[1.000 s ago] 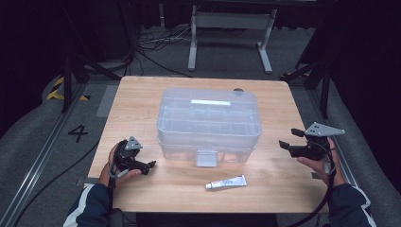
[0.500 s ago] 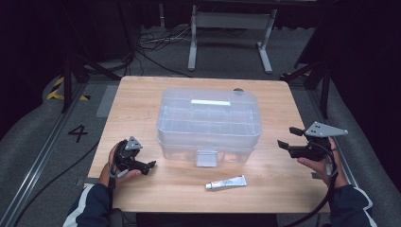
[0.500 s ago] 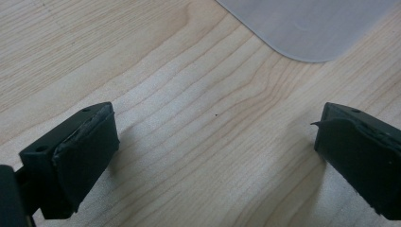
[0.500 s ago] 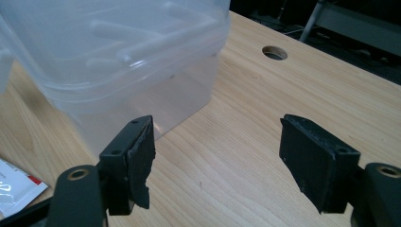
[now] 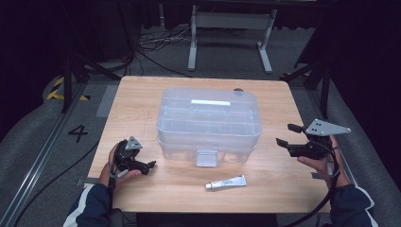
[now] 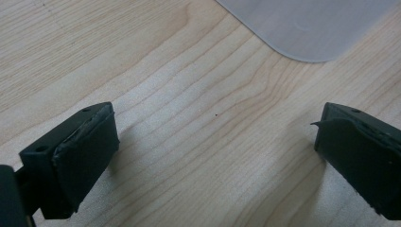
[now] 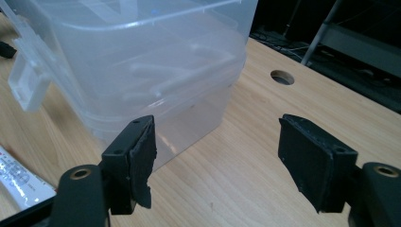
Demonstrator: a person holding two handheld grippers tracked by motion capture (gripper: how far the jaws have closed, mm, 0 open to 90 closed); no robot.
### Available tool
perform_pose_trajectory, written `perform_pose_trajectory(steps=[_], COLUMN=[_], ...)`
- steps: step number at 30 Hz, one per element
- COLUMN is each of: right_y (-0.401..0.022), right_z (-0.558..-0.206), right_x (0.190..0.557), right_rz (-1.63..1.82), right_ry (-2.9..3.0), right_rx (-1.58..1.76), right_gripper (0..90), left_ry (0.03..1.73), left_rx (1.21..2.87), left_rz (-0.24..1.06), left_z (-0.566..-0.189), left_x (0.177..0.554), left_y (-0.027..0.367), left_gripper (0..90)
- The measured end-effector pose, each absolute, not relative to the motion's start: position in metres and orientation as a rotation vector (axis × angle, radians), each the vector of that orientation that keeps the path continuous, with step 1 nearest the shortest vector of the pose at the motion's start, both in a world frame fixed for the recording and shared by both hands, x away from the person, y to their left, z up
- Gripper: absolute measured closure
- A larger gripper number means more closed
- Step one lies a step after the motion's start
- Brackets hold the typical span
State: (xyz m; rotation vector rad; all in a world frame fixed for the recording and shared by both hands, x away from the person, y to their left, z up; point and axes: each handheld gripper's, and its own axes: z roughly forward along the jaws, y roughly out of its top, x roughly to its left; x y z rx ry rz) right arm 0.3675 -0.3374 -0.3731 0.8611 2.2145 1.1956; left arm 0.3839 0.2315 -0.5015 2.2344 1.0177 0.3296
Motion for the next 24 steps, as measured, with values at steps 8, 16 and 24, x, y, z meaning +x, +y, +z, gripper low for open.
perform_pose_trajectory(steps=[8, 16, 24], right_y=[-0.331, -0.316, -0.302], right_z=[-0.354, -0.335, -0.319], right_x=[0.370, 0.377, 0.387], right_rz=[1.226, 1.210, 1.198], right_ry=[2.203, 2.226, 2.247], right_rx=[0.839, 0.774, 0.741], right_gripper=[31.1, 31.4, 31.7], left_ry=[1.019, 1.019, 1.019], left_rx=[2.234, 2.235, 2.234], left_rz=[0.330, 0.329, 0.330], left_z=[-0.502, -0.501, -0.501], left_x=[0.384, 0.384, 0.384], left_y=[0.231, 0.232, 0.231], left_gripper=[0.7, 0.7, 0.7])
